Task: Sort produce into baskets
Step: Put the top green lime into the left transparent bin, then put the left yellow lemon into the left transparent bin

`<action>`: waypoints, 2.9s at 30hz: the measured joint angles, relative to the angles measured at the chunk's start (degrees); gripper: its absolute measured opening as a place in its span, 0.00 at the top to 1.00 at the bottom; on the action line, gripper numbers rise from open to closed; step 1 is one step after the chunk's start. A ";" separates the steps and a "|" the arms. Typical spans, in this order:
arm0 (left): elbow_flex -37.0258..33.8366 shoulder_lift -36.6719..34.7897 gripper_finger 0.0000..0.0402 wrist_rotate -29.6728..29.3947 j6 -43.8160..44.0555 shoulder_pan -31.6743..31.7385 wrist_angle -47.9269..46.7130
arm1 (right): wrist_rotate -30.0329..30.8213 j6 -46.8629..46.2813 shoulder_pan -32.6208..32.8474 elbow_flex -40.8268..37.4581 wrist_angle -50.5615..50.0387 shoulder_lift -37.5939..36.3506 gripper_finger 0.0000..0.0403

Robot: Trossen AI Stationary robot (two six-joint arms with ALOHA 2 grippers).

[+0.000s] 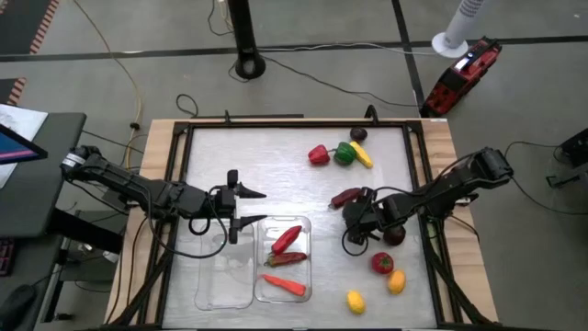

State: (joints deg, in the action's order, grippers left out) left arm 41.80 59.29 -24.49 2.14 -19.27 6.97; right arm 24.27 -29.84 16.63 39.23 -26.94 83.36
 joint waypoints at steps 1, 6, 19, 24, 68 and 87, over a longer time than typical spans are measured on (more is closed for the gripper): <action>0.00 0.00 0.40 0.00 -0.01 0.00 -0.03 | -0.20 -0.03 -0.40 -0.03 -0.19 0.57 0.27; 0.00 0.00 0.40 -0.02 0.09 0.00 -0.03 | -0.20 -0.07 -1.61 -0.05 0.29 1.76 0.33; 0.00 -0.33 0.40 -0.06 0.65 -0.03 -0.20 | -1.79 2.75 1.40 9.48 0.25 1.30 0.47; 0.02 -5.51 0.40 6.39 1.53 -2.36 -0.53 | 0.23 4.80 4.27 17.59 0.71 1.28 0.45; 0.02 -10.81 0.40 -6.34 -1.04 -13.73 -3.92 | -4.55 27.29 6.52 56.87 -4.27 26.79 0.24; 0.00 -10.43 0.40 -11.74 1.35 -13.70 -5.26 | -7.80 -6.29 29.33 30.46 -2.27 14.34 0.18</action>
State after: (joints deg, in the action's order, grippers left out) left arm 41.80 48.86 -36.23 3.49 -32.97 1.71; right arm 16.46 -36.13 45.96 69.69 -29.21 97.71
